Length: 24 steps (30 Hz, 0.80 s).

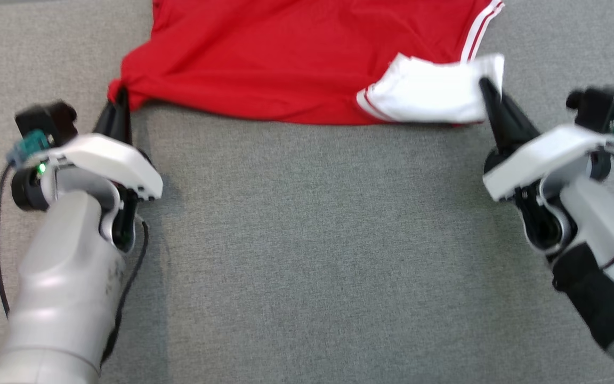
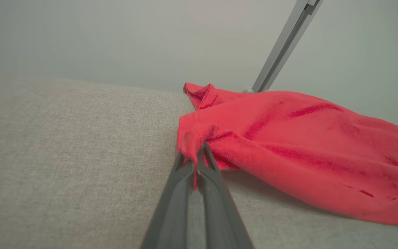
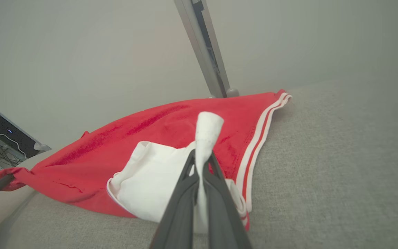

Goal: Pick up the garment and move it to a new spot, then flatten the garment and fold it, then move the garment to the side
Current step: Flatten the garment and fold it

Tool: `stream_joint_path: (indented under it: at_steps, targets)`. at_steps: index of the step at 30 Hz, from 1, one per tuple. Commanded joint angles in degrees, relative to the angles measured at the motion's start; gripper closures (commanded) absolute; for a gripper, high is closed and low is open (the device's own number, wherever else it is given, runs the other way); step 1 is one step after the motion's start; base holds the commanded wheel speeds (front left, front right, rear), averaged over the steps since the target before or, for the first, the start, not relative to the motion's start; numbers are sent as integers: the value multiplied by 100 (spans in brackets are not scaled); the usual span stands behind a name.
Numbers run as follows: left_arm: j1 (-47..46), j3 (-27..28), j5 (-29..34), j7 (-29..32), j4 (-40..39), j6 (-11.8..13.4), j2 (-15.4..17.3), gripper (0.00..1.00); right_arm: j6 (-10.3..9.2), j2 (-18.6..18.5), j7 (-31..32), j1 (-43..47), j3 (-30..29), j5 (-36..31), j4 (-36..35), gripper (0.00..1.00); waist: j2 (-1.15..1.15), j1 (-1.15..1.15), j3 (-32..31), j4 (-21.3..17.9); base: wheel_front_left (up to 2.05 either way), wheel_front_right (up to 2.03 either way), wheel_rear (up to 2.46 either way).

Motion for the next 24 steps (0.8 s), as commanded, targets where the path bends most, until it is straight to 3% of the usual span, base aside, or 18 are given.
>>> stream_joint_path:
  at_steps: [1,8,16,24]
  targets:
    - [208,79,92,-19,-151,18,-8,100,1,-49,-30,282,-173,25,-151,100,0,0,-126,41,0,0,0]
    - [1816,504,545,-13,-1205,38,-95,100,1,40,-29,2221,-1004,-411,-1237,100,0,0,-770,-22,0,0,0]
    - [3592,791,811,-13,-2243,172,-224,100,1,2,-29,3972,-1510,-838,-2225,100,0,0,-1510,-15,0,0,0]
    - [5119,701,880,339,-3420,526,-186,100,1,-260,-29,5418,-1917,-1165,-2908,100,0,0,-2075,108,0,0,0]
